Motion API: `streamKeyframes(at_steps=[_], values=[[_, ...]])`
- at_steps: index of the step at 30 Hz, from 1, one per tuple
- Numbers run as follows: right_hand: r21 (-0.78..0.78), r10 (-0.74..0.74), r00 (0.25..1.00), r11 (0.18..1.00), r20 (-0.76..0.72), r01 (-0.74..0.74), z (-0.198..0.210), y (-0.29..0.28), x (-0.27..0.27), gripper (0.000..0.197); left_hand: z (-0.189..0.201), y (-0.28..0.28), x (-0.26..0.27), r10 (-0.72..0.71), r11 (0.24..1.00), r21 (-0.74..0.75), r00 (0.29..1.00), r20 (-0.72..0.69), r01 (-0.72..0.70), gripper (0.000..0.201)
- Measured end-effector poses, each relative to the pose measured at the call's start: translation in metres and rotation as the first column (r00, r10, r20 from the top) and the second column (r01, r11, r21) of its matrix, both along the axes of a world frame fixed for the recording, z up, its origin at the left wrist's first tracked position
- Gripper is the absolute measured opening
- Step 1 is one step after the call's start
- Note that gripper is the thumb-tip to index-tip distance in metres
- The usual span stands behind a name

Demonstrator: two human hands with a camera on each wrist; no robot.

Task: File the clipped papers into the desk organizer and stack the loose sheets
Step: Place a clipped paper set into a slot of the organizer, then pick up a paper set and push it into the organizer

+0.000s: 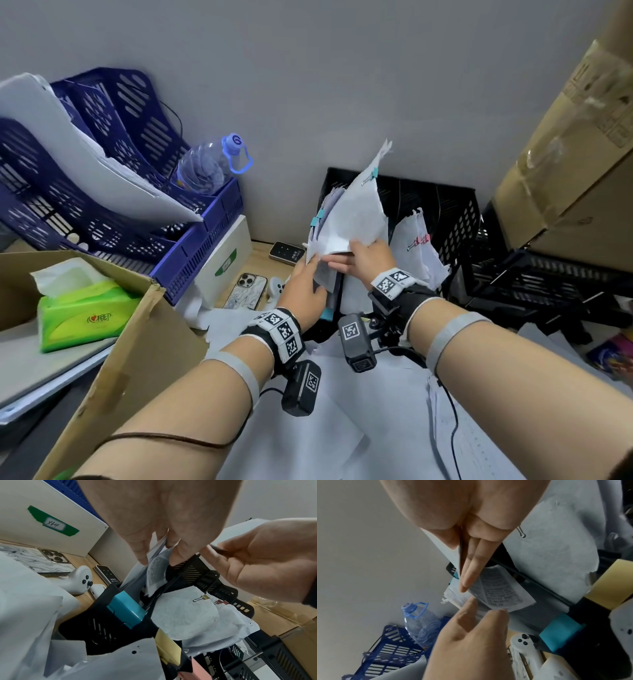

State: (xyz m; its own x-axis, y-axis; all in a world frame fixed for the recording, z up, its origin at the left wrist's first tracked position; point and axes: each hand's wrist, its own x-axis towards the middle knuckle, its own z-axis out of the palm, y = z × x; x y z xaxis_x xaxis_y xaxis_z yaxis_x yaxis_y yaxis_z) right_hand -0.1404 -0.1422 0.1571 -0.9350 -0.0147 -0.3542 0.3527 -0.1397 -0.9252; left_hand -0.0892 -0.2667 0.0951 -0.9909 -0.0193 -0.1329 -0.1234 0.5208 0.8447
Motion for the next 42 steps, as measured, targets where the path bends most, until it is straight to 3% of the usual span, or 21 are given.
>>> streamKeyframes(at_steps=[4, 7, 10, 14, 16, 18, 21, 27, 32, 34, 37, 40, 42], values=[[0.086, 0.026, 1.0, 0.996, -0.004, -0.026, 0.0, 0.002, 0.002, 0.012, 0.006, 0.001, 0.002, 0.019, 0.999, 0.027, 1.0, -0.016, -0.019, 0.07], [0.198, 0.067, 0.988, 0.976, 0.14, -0.094, -0.009, 0.006, 0.004, 0.011, 0.01, 0.002, 0.004, 0.015, 1.0, 0.019, 0.999, -0.05, -0.014, 0.068], [0.379, 0.128, 0.968, 0.903, 0.214, -0.203, -0.019, 0.008, 0.007, 0.01, 0.013, 0.002, 0.006, 0.002, 1.0, 0.013, 0.999, -0.043, -0.002, 0.071], [0.182, 0.075, 0.987, 0.978, 0.141, -0.1, -0.02, 0.003, 0.005, 0.022, 0.015, 0.003, 0.005, 0.013, 1.0, 0.023, 0.999, -0.052, -0.012, 0.065], [0.186, 0.062, 0.99, 0.979, 0.127, -0.085, -0.024, -0.001, 0.0, 0.02, 0.014, 0.004, 0.004, 0.018, 0.999, 0.038, 0.998, -0.054, -0.016, 0.065], [0.373, 0.11, 0.984, 0.915, 0.141, -0.155, -0.03, -0.001, 0.0, 0.024, 0.013, 0.004, 0.004, 0.002, 1.0, 0.016, 0.998, -0.059, -0.001, 0.066], [0.624, 0.266, 0.942, 0.706, 0.205, -0.335, -0.035, 0.001, 0.011, 0.029, 0.009, 0.006, 0.005, -0.042, 0.999, 0.002, 0.998, -0.043, 0.042, 0.068], [0.567, 0.399, 0.859, 0.646, 0.321, -0.511, -0.037, 0.002, 0.03, 0.02, -0.002, 0.012, 0.009, -0.059, 0.998, 0.002, 0.998, -0.003, 0.059, 0.074], [0.437, 0.378, 0.862, 0.748, 0.338, -0.499, -0.053, 0.052, 0.058, 0.023, 0.001, 0.044, 0.018, 0.021, 0.993, 0.118, 0.991, -0.131, -0.006, 0.034], [0.406, 0.357, 0.85, 0.762, 0.387, -0.505, -0.066, 0.082, 0.074, 0.021, -0.002, 0.066, 0.022, -0.014, 0.986, 0.161, 0.991, -0.135, 0.036, 0.021], [0.429, 0.238, 0.855, 0.783, 0.461, -0.45, -0.091, 0.138, 0.102, 0.019, -0.012, 0.109, 0.033, -0.147, 0.954, 0.261, 0.989, -0.031, 0.15, 0.011], [0.588, 0.124, 0.867, 0.688, 0.483, -0.425, -0.112, 0.2, 0.129, 0.021, -0.032, 0.156, 0.047, -0.321, 0.929, 0.249, 0.933, 0.165, 0.276, 0.009], [0.654, 0.083, 0.86, 0.613, 0.504, -0.443, -0.126, 0.241, 0.147, 0.023, -0.051, 0.182, 0.054, -0.424, 0.905, 0.102, 0.857, 0.293, 0.413, 0.005]])
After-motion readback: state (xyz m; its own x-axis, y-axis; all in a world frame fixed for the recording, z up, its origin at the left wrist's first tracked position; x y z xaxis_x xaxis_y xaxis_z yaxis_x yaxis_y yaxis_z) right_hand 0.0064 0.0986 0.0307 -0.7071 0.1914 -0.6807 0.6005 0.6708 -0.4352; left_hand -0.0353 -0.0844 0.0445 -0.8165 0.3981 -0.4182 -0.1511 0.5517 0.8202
